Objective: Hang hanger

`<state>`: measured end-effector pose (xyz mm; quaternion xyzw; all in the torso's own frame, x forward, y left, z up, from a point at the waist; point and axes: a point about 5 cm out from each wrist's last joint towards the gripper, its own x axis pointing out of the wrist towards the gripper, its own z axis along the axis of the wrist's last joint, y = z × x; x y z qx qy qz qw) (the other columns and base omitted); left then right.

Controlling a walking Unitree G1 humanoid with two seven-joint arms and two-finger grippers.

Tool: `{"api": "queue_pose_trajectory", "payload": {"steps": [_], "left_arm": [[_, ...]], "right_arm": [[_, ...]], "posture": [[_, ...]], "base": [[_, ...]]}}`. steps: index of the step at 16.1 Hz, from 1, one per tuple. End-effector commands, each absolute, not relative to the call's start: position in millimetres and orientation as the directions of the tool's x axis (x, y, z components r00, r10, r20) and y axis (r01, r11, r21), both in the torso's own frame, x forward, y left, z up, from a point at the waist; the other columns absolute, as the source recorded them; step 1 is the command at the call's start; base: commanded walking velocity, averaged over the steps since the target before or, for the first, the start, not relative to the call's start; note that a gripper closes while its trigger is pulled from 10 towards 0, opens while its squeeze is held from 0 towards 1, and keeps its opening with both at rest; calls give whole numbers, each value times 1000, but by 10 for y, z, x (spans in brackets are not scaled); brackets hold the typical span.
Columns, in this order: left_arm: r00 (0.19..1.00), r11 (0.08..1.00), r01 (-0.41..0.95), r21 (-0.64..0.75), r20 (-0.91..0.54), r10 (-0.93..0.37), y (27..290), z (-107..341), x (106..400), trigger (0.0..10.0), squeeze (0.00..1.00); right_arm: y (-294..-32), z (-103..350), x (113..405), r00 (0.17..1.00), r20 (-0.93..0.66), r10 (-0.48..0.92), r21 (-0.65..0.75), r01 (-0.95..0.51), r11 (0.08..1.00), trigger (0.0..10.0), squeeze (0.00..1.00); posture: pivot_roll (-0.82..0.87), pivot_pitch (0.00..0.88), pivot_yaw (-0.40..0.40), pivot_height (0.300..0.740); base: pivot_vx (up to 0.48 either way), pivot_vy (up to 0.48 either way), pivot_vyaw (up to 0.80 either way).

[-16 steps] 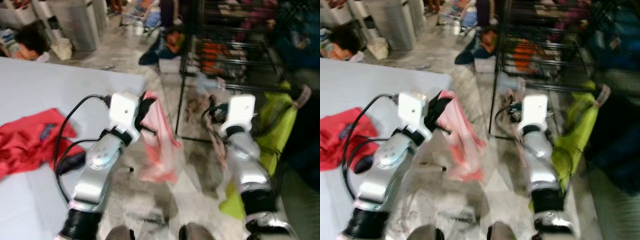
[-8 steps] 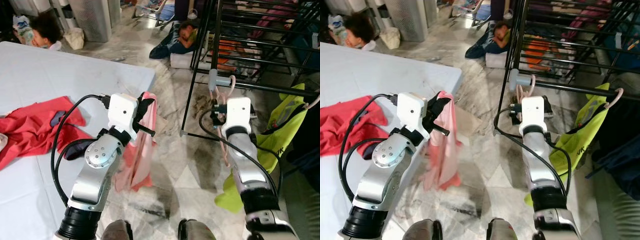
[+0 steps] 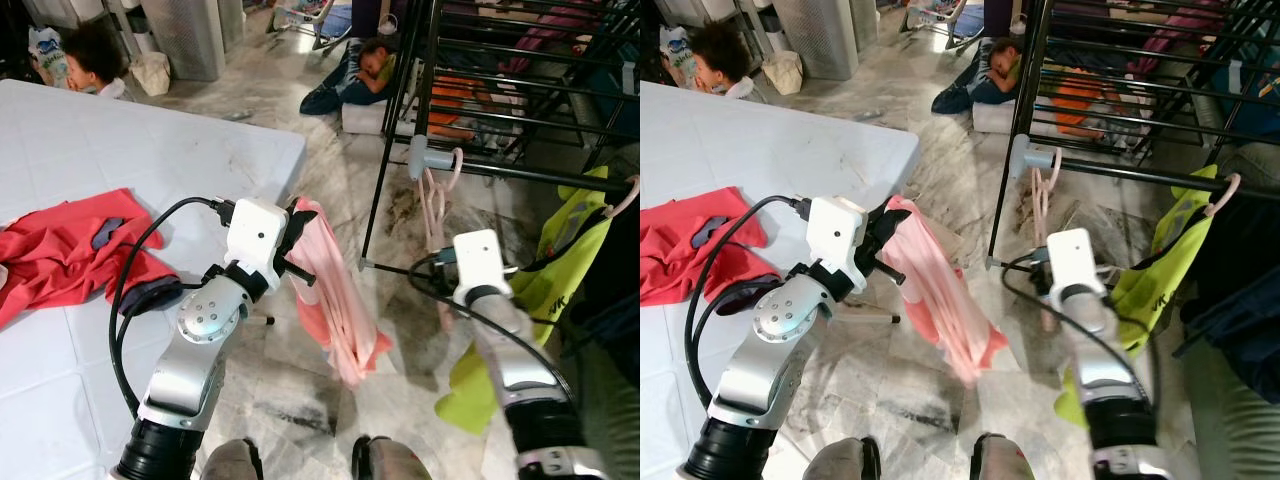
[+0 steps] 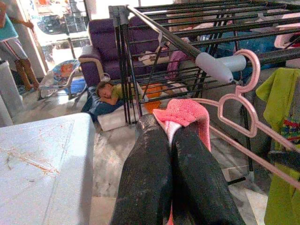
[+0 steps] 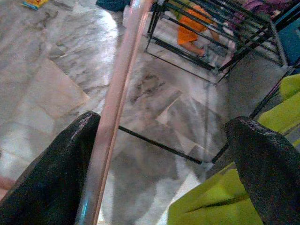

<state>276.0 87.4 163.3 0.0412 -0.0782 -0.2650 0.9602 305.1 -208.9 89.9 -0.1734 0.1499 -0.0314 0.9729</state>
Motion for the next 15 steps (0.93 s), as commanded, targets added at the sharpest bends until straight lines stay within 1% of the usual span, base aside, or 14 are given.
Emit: {"api": "queue_pose_trajectory", "payload": {"steps": [1,2,4,5,7,9,10,11,12,13,15], "left_arm": [[847,854,505,129,116,-519,874,1607,2749,10000,0],[846,852,507,129,117,-521,863,1610,2754,10000,0],[844,850,510,132,114,-524,866,1609,2758,10000,0],[844,849,510,136,111,-525,871,1606,2759,10000,0],[845,850,509,138,108,-524,874,1602,2759,10000,0],[844,848,511,142,102,-526,872,1590,2749,10000,0],[844,847,512,143,101,-527,872,1587,2748,10000,0],[844,846,513,147,96,-528,874,1580,2749,10000,0],[845,846,512,148,94,-527,875,1575,2750,10000,0],[845,847,511,148,93,-526,873,1574,2749,10000,0],[846,846,512,147,85,-527,865,1560,2733,10000,0]], "right_arm": [[-2186,921,3045,949,-282,-141,-352,35,936,10000,0],[-2245,926,3048,945,-298,-133,-343,24,939,10000,0],[-2197,924,3082,936,-352,3,-309,-119,944,10000,0],[-2257,965,3126,927,-371,49,-323,-178,929,10000,0],[-2331,1055,3202,918,-382,110,-337,-249,908,10000,0],[-2346,1089,3210,855,-452,252,-343,-428,836,10000,0],[-2384,1094,3216,842,-470,263,-336,-447,829,4667,0],[-2483,1101,3236,821,-511,254,-343,-465,816,0,0],[-2579,1114,3270,821,-528,219,-364,-452,814,0,0],[-2620,1125,3287,827,-526,197,-369,-431,823,0,0],[-2647,1133,3309,820,-533,209,-334,-430,839,0,0]], "posture": [[-18,90,-3,740],[-20,92,-1,740],[-20,94,2,740],[-19,95,1,740],[-19,97,0,740],[-19,97,0,740],[-18,102,-1,740],[-19,104,-1,740],[-19,105,-6,740],[-18,106,-8,740],[-17,110,-8,740]], "base": [[0,0,0],[0,0,0],[0,0,0],[0,0,0],[0,0,0],[0,0,0],[0,0,0],[0,0,0],[0,0,0],[0,0,0],[0,0,0]]}}
